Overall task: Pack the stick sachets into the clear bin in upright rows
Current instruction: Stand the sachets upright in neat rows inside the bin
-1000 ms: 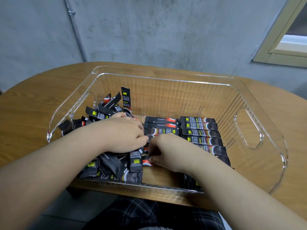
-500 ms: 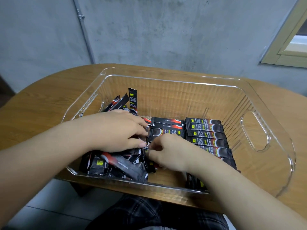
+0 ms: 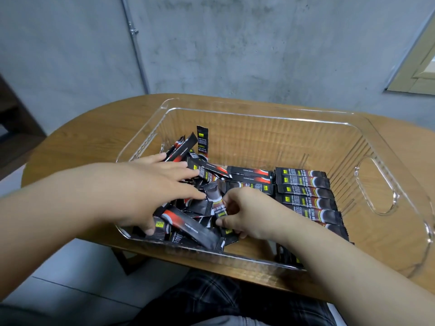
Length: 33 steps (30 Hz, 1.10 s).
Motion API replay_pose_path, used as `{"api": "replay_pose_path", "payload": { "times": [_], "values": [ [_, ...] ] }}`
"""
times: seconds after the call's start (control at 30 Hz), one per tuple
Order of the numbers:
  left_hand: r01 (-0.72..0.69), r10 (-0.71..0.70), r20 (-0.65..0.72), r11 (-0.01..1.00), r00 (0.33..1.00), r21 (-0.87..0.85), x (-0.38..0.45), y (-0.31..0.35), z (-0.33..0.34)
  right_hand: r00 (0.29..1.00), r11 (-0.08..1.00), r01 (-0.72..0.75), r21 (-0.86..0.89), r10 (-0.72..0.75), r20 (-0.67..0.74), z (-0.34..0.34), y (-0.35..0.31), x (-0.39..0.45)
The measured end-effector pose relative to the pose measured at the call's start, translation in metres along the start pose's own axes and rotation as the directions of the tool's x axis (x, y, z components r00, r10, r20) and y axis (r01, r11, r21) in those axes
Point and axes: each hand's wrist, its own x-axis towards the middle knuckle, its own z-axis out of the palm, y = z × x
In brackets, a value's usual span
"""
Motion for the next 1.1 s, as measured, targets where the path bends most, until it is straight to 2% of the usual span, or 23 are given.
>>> {"api": "replay_pose_path", "payload": {
  "times": [0.1,0.33,0.4,0.57,0.7,0.83,1.0,1.1],
  "values": [
    [0.026,-0.02,-0.082,0.997,0.996,0.072,0.003,0.005,0.008,1.0,1.0,-0.002,0.012,0.002,0.02,0.001,0.001,0.0],
    [0.059,-0.034,-0.242,0.994,0.97,0.094,0.008,0.008,0.013,0.997,0.993,-0.026,0.113,0.018,0.073,0.002,0.001,0.002],
    [0.021,-0.001,-0.235,0.996,0.972,0.081,0.004,0.007,0.013,0.997,0.99,-0.023,0.137,0.014,0.071,0.002,0.001,0.003],
    [-0.219,0.197,-0.303,0.975,0.933,-0.043,0.007,0.01,0.006,0.996,0.984,-0.044,0.172,0.03,0.082,0.002,-0.001,0.003],
    [-0.274,0.244,-0.341,0.961,0.908,-0.041,0.018,0.019,0.007,0.992,0.963,-0.091,0.252,0.066,0.104,0.001,0.0,0.002],
    [-0.246,0.255,-0.355,0.967,0.9,0.072,0.023,0.027,0.007,0.988,0.939,-0.13,0.319,0.095,0.125,0.001,0.0,0.001],
    [-0.262,0.302,-0.301,0.951,0.905,0.166,0.025,0.031,0.008,0.982,0.893,-0.17,0.417,0.119,0.146,0.0,-0.001,0.0],
    [-0.26,0.327,-0.325,0.937,0.888,0.232,0.026,0.027,0.012,0.99,0.903,-0.141,0.405,0.135,0.043,-0.004,0.001,0.002]
  ]
}}
